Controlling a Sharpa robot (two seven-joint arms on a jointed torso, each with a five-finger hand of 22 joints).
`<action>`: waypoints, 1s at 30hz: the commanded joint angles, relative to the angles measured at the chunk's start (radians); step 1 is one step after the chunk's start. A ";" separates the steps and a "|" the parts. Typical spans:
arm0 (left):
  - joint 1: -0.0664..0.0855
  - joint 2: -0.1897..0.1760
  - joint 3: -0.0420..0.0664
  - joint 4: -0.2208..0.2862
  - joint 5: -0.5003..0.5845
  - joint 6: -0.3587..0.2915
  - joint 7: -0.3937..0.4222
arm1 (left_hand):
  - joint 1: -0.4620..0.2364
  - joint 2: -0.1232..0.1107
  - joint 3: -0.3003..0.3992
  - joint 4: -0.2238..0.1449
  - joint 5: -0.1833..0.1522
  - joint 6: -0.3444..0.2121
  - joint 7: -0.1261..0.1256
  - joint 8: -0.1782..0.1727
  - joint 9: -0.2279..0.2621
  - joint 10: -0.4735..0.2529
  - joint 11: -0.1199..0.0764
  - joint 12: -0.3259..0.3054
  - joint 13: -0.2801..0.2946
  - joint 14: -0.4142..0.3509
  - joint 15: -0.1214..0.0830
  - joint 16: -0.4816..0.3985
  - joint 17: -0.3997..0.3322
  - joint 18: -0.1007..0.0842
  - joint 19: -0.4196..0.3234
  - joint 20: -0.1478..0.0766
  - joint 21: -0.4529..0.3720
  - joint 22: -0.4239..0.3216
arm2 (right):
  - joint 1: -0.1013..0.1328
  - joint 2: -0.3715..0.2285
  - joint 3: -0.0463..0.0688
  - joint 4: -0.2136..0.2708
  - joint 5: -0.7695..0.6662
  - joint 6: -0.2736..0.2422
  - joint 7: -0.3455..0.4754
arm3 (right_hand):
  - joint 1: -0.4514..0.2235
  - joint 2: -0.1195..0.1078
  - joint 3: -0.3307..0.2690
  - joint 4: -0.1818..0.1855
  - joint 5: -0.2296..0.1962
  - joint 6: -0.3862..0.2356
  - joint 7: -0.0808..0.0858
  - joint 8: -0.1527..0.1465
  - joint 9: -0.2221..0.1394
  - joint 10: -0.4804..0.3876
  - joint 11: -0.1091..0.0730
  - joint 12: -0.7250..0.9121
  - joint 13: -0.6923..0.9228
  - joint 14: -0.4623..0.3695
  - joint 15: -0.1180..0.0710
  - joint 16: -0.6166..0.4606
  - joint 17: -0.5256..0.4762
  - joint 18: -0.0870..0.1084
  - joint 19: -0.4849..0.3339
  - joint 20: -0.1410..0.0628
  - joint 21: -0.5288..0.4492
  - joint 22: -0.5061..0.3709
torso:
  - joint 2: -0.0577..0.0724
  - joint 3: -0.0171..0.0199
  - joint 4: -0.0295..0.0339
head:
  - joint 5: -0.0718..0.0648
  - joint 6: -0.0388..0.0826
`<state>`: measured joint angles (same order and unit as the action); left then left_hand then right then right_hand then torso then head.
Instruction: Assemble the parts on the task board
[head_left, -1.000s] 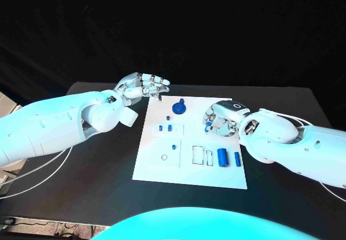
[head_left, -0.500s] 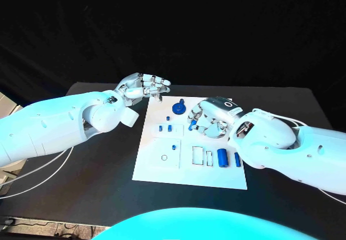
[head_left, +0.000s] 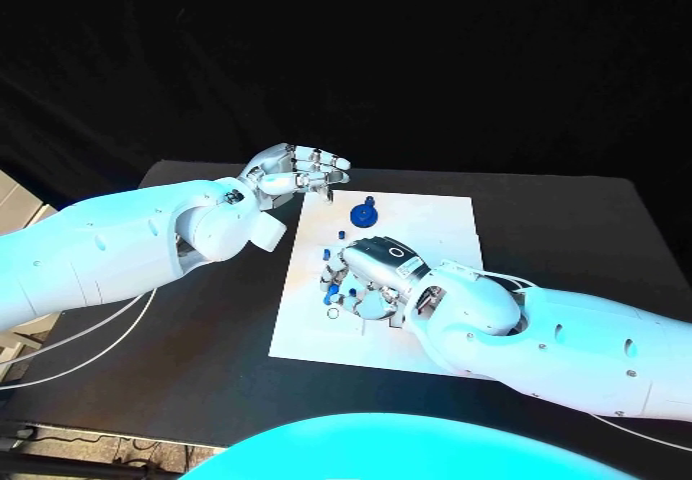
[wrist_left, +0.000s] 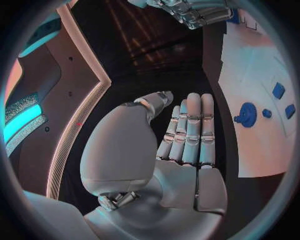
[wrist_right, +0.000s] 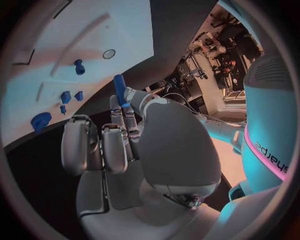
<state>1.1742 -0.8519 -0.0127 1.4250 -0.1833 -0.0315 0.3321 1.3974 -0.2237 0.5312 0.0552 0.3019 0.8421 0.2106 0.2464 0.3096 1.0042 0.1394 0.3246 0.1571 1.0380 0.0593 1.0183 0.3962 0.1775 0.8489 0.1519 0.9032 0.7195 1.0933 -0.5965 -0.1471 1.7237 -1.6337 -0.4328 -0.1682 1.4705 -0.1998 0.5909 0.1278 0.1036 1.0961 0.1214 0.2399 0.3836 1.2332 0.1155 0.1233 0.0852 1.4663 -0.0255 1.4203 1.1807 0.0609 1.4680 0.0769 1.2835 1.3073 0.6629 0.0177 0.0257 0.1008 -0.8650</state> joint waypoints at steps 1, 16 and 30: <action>0.001 0.003 0.001 0.001 0.001 0.013 0.013 | 0.002 0.010 -0.008 0.000 0.000 -0.003 0.001 -0.002 -0.001 -0.004 0.001 0.003 0.001 -0.005 0.003 -0.005 -0.001 0.006 -0.002 0.006 -0.003 -0.001 | -0.013 0.014 -0.003 -0.016 0.004 0.007 0.038 | -0.001 0.011 0.042 -0.043 0.002 0.000 0.003 0.004 0.002 0.077 -0.067 0.005 0.046 0.033 -0.004 0.002 0.000 -0.006 0.022 -0.006 -0.006 0.176 | 0.001 -0.0009 -0.0016 | 0.008 -0.003; 0.001 0.000 0.001 0.002 0.001 0.012 0.012 | 0.003 0.012 -0.008 0.000 0.000 -0.002 0.001 -0.001 -0.002 -0.004 0.001 0.005 0.001 -0.004 0.003 -0.006 -0.001 0.006 -0.001 0.006 -0.004 -0.002 | -0.030 0.033 -0.016 -0.060 -0.024 0.045 -0.004 | -0.005 0.012 0.045 -0.047 0.003 -0.002 0.004 0.004 0.003 0.076 -0.066 0.003 0.047 0.033 -0.003 0.001 -0.002 -0.006 0.021 -0.006 -0.010 0.175 | 0.001 0.0017 -0.0022 | 0.013 -0.008; 0.001 -0.001 0.001 0.001 0.001 0.012 0.010 | 0.003 0.012 -0.008 0.000 0.000 -0.002 0.001 -0.001 -0.002 -0.004 0.001 0.005 0.001 -0.004 0.003 -0.006 -0.001 0.006 -0.001 0.006 -0.004 -0.002 | -0.030 0.039 -0.019 -0.072 -0.043 0.100 -0.034 | -0.007 0.012 0.046 -0.049 0.004 -0.003 0.004 0.005 0.004 0.077 -0.066 0.002 0.048 0.033 -0.003 0.001 -0.002 -0.006 0.022 -0.006 -0.008 0.176 | 0.002 0.0008 -0.0031 | 0.006 -0.008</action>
<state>1.1742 -0.8536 -0.0127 1.4247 -0.1832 -0.0315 0.3323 1.4015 -0.2196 0.5312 0.0552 0.3019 0.8421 0.2106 0.2464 0.3097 1.0043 0.1394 0.3245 0.1568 1.0380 0.0593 1.0183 0.3964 0.1775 0.8489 0.1519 0.9033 0.7185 1.0648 -0.5594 -0.1642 1.6533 -1.6566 -0.3783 -0.1892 1.4658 -0.1951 0.5988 0.1195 0.1007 1.0951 0.1224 0.2385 0.3878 1.2361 0.1184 0.1234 0.0856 1.4668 -0.0248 1.4203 1.1780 0.0610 1.4679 0.0770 1.2778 1.3079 0.6640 0.0185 0.0228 0.1067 -0.8728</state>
